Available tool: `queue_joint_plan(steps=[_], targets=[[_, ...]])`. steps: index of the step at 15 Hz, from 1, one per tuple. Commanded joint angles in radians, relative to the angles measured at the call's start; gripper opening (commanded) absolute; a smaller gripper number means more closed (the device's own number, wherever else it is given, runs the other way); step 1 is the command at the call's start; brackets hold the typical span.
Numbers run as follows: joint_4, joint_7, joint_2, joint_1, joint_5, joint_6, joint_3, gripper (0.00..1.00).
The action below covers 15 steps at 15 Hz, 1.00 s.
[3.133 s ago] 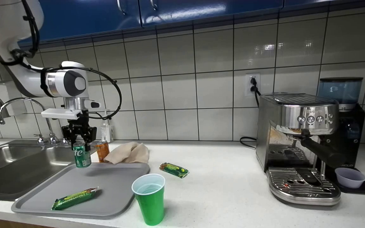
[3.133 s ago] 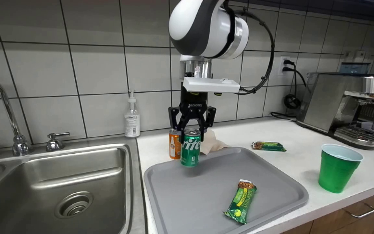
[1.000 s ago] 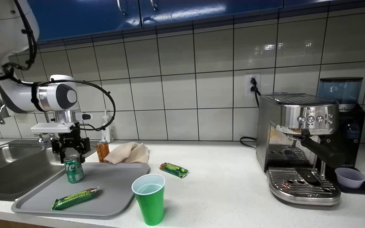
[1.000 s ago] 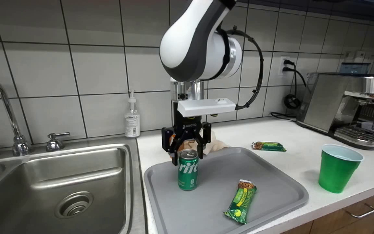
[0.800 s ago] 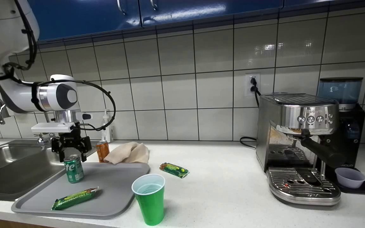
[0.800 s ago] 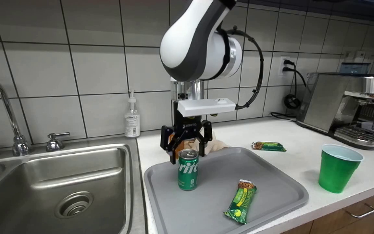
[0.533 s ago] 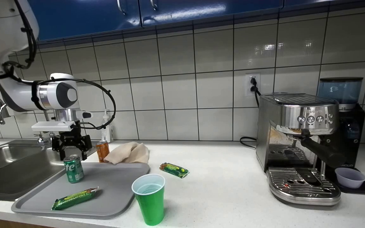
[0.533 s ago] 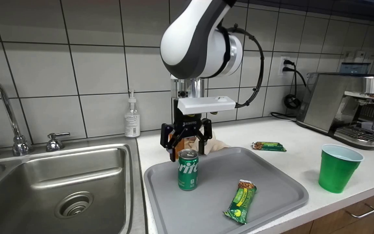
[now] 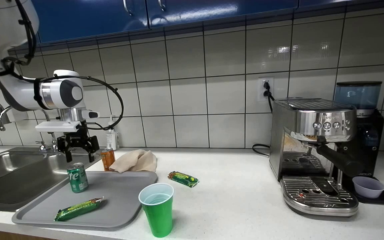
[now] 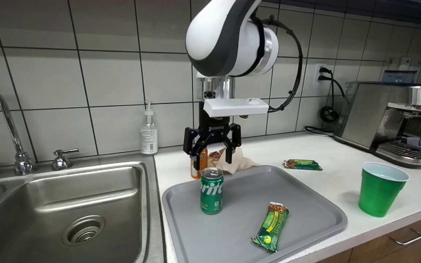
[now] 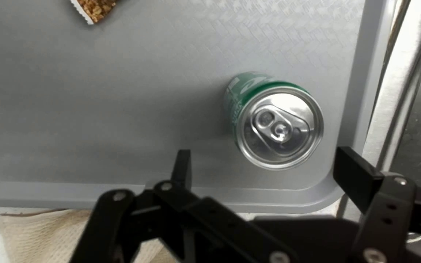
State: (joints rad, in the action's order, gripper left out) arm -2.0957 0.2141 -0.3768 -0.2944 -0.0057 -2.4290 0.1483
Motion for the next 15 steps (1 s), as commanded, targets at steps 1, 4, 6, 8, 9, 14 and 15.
queue_joint_plan(steps=[1,4,6,8,9,14,15], targets=[[-0.042,-0.018,0.065,0.030,0.012,-0.004,0.004,1.00],[-0.051,-0.023,0.086,0.049,0.021,-0.005,0.001,1.00],[-0.057,-0.020,0.095,0.059,0.021,-0.006,-0.003,1.00],[-0.061,-0.017,0.099,0.071,0.021,-0.005,-0.010,1.00],[-0.063,-0.014,0.100,0.076,0.020,-0.006,-0.014,1.00],[-0.063,-0.006,0.095,0.105,0.021,-0.003,-0.042,1.00],[-0.064,-0.004,0.093,0.110,0.021,-0.003,-0.048,1.00]])
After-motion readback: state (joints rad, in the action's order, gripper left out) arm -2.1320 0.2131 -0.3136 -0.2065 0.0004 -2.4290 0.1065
